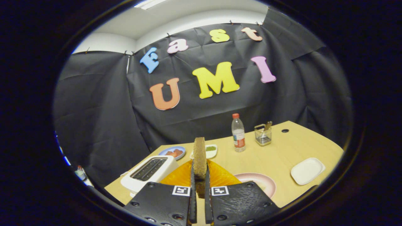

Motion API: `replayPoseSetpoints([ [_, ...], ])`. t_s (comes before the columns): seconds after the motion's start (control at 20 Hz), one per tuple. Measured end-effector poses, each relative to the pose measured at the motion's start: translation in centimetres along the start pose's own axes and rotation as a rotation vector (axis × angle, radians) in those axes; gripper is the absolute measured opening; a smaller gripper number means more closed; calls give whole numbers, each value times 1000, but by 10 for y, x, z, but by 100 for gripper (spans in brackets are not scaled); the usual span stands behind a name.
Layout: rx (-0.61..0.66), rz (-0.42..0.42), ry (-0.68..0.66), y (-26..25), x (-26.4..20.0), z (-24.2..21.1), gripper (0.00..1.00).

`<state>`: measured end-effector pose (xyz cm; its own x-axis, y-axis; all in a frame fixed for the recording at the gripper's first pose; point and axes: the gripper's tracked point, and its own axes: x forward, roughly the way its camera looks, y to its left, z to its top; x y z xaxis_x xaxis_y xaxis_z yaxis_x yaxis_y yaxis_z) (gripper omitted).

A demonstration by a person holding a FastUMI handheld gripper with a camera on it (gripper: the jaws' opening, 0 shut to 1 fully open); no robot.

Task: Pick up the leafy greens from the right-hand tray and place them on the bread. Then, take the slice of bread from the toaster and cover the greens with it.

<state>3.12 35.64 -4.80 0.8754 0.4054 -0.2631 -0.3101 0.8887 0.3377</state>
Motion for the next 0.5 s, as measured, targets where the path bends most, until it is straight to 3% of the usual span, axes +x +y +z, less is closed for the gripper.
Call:
replayPoseSetpoints([
  [0.5,196,-28,126,-42,26,-72,10],
])
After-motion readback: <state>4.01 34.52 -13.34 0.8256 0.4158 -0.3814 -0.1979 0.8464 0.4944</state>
